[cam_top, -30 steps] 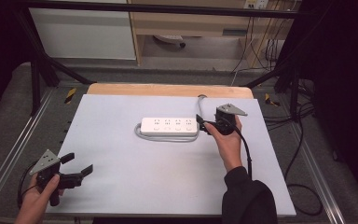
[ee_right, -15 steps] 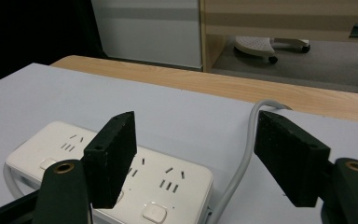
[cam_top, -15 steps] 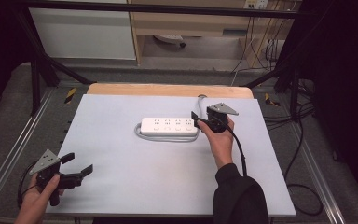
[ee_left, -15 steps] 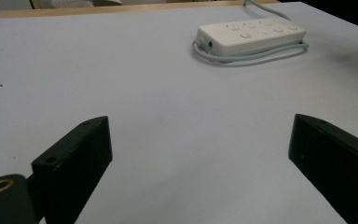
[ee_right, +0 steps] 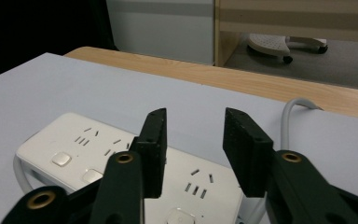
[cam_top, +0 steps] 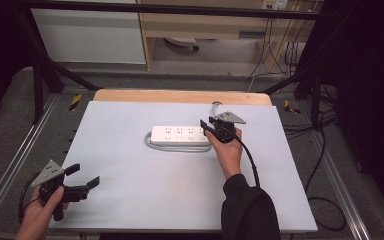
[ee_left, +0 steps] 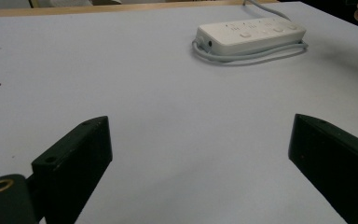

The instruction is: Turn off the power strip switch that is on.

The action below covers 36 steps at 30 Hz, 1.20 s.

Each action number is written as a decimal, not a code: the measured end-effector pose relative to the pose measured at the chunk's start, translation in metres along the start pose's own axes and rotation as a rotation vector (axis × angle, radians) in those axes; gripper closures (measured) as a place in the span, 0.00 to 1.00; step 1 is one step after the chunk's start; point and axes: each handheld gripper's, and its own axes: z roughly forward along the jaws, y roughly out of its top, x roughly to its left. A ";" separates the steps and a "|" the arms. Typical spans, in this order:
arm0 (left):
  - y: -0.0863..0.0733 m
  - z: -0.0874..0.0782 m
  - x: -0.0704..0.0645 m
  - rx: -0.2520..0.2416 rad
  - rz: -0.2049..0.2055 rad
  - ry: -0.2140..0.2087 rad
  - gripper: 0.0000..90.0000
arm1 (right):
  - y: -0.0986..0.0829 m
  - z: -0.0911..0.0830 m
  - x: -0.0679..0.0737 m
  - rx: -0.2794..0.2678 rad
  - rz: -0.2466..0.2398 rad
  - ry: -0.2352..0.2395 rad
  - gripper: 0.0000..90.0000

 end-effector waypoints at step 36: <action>0.000 -0.001 0.000 -0.007 0.001 -0.001 0.07 | -0.023 0.038 0.048 0.065 -0.089 0.086 1.00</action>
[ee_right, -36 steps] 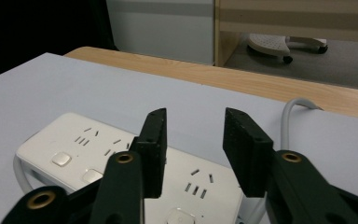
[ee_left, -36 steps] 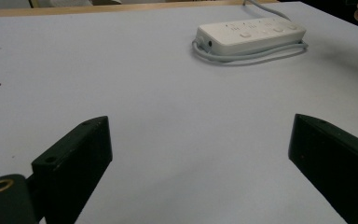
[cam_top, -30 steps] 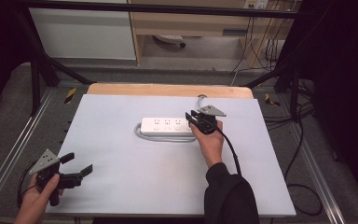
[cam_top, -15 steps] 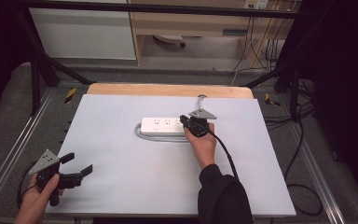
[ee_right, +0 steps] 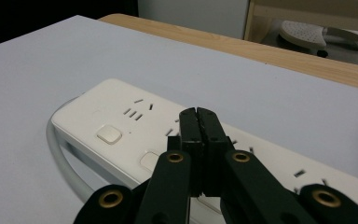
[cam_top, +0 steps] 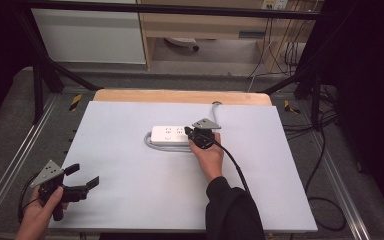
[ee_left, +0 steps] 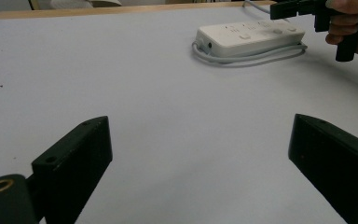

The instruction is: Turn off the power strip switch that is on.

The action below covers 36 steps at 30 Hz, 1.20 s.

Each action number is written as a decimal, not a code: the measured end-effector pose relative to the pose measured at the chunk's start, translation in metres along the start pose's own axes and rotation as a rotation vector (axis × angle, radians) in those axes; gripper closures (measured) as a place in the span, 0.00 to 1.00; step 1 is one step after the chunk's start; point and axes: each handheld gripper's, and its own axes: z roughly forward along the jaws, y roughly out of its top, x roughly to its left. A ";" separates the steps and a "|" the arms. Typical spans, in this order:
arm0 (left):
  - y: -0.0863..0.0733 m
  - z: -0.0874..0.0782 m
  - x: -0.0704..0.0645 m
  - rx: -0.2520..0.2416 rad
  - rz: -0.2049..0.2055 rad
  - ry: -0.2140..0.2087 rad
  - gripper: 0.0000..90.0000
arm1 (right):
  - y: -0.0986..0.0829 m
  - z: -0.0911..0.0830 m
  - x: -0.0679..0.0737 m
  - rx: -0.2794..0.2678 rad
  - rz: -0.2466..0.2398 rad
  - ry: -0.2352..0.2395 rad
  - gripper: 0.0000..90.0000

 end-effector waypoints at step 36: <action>0.000 0.000 0.000 0.001 0.004 -0.002 0.07 | -0.004 0.016 0.016 0.080 -0.005 0.016 1.00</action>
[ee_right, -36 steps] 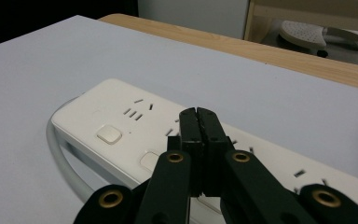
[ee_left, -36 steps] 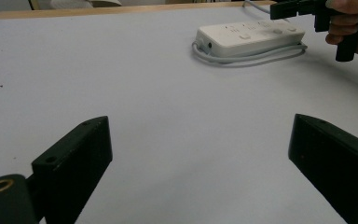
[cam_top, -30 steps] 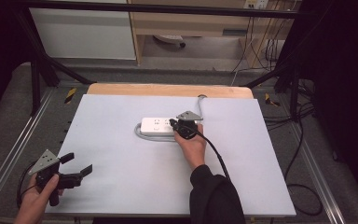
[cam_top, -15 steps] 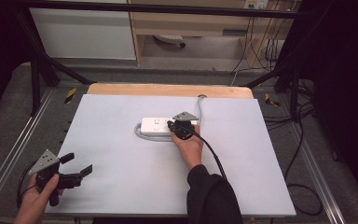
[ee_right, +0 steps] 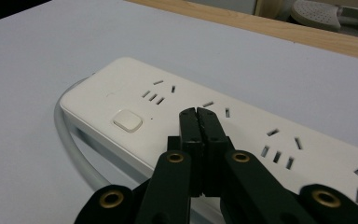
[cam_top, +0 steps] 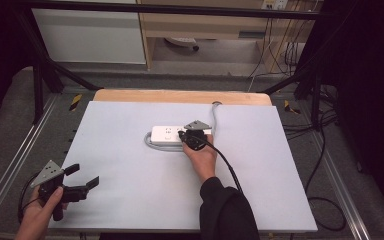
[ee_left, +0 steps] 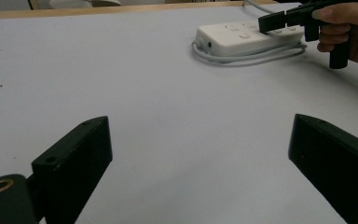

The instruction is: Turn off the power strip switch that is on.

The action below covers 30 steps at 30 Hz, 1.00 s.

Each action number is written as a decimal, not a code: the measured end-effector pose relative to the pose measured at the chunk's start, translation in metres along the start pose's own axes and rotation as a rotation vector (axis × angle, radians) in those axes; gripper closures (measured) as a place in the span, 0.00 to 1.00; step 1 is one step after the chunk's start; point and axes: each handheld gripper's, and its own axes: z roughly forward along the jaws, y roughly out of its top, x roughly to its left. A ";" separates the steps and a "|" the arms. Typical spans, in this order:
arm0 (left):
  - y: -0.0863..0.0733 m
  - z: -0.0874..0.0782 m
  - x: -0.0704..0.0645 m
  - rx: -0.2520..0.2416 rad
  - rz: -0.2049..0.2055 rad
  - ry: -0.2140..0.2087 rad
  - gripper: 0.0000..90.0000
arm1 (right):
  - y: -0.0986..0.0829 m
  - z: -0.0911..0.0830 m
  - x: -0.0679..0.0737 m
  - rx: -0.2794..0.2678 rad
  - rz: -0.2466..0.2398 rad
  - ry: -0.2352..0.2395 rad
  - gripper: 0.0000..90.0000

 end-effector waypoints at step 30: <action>0.000 0.000 -0.001 0.005 0.002 -0.002 0.07 | -0.001 -0.001 0.003 0.009 -0.005 -0.021 1.00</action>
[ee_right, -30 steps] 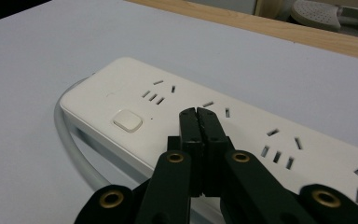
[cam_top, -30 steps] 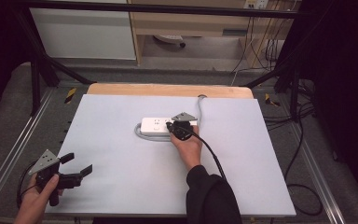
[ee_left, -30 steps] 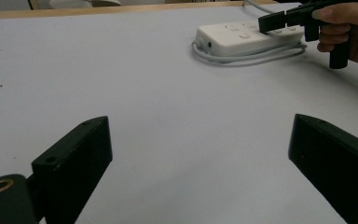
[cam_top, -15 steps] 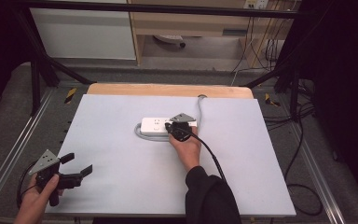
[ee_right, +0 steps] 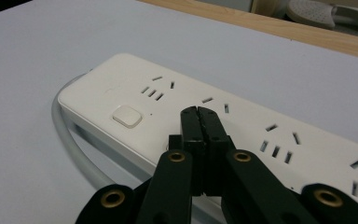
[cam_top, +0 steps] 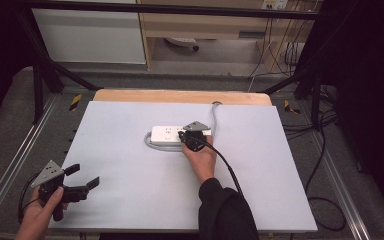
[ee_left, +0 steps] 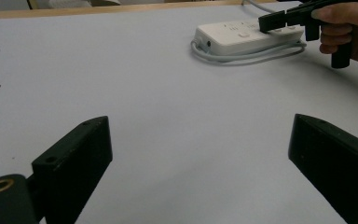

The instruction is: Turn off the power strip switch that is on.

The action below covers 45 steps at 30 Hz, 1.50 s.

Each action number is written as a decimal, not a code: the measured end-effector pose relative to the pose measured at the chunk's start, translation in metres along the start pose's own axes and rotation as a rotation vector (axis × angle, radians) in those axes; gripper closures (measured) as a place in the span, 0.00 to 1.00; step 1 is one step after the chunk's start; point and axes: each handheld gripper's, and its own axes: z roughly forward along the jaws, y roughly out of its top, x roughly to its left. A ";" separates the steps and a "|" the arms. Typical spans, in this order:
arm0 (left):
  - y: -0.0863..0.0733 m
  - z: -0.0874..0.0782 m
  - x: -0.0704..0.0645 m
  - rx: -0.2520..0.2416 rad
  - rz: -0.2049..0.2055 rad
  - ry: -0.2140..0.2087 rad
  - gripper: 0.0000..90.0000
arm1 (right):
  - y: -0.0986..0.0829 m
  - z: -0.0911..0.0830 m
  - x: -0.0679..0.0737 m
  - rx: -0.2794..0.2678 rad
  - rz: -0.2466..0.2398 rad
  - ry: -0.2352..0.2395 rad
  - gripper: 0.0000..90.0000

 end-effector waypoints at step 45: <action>0.000 0.000 0.000 -0.001 0.002 -0.001 0.07 | -0.002 0.003 0.005 -0.014 0.021 0.023 1.00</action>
